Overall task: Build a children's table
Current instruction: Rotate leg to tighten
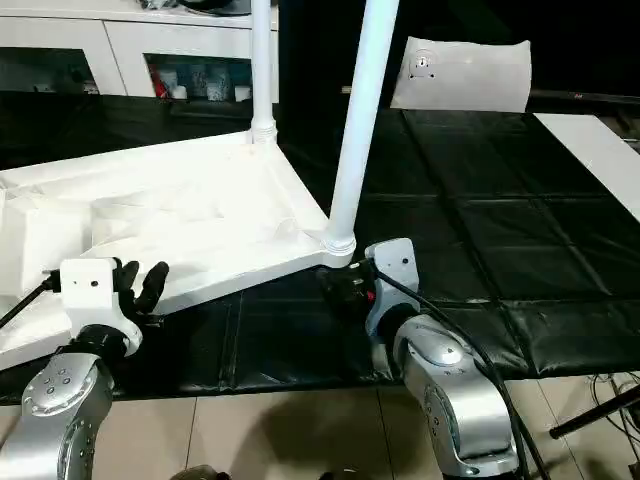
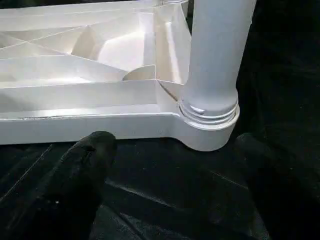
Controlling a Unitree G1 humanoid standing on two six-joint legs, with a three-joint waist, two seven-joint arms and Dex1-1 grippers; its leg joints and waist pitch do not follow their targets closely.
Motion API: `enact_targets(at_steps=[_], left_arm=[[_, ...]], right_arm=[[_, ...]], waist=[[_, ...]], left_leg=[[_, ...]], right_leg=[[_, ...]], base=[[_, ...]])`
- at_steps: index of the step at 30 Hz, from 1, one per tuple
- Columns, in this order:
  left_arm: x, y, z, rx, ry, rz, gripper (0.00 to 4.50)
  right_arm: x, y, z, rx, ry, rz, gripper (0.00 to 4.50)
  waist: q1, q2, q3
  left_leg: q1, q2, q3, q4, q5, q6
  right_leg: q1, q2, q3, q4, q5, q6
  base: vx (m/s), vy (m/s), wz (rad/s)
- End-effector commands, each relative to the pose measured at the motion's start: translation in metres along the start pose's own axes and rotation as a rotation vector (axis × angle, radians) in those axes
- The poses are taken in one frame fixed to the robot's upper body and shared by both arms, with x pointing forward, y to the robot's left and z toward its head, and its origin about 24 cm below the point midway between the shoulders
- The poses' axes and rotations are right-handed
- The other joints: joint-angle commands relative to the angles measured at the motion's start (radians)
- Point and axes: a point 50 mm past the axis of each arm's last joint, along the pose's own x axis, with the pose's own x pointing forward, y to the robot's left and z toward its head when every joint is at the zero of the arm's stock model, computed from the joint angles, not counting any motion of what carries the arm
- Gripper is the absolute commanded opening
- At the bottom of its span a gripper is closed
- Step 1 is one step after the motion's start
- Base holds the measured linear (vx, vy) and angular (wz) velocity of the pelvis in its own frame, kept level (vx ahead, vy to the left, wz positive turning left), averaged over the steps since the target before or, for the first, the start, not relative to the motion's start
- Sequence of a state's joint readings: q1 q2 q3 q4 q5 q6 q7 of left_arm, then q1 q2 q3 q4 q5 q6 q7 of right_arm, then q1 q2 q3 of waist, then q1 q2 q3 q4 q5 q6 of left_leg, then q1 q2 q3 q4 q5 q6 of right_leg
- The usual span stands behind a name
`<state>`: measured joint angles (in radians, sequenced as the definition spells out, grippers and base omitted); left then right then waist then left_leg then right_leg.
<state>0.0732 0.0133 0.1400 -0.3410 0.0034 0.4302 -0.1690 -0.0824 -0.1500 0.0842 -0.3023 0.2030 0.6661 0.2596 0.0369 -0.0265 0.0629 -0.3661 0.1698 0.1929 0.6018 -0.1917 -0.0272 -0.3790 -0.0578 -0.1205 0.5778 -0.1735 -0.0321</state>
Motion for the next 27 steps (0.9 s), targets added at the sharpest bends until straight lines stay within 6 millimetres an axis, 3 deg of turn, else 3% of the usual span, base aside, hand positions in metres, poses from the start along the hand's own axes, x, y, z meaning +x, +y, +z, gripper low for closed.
enact_targets(at_steps=[1, 27], left_arm=[[-0.0008, -0.0023, 0.0020, 0.007, -0.005, -0.003, 1.85], [-0.0008, -0.0023, 0.0020, 0.007, -0.005, -0.003, 1.85]], right_arm=[[-0.0005, -0.0036, 0.0016, 0.003, 0.001, -0.013, 4.19], [-0.0005, -0.0036, 0.0016, 0.003, 0.001, -0.013, 4.19]], waist=[[0.003, 0.007, -0.058], [0.003, 0.007, -0.058]], left_leg=[[0.016, 0.076, -0.048, -0.077, -0.268, 0.003], [0.015, 0.076, -0.048, -0.076, -0.264, 0.004]], right_leg=[[0.032, -0.104, 0.075, -0.090, -0.370, -0.050], [0.033, -0.104, 0.075, -0.088, -0.362, -0.054]], base=[[0.000, 0.000, 0.00], [0.000, 0.000, 0.00]])
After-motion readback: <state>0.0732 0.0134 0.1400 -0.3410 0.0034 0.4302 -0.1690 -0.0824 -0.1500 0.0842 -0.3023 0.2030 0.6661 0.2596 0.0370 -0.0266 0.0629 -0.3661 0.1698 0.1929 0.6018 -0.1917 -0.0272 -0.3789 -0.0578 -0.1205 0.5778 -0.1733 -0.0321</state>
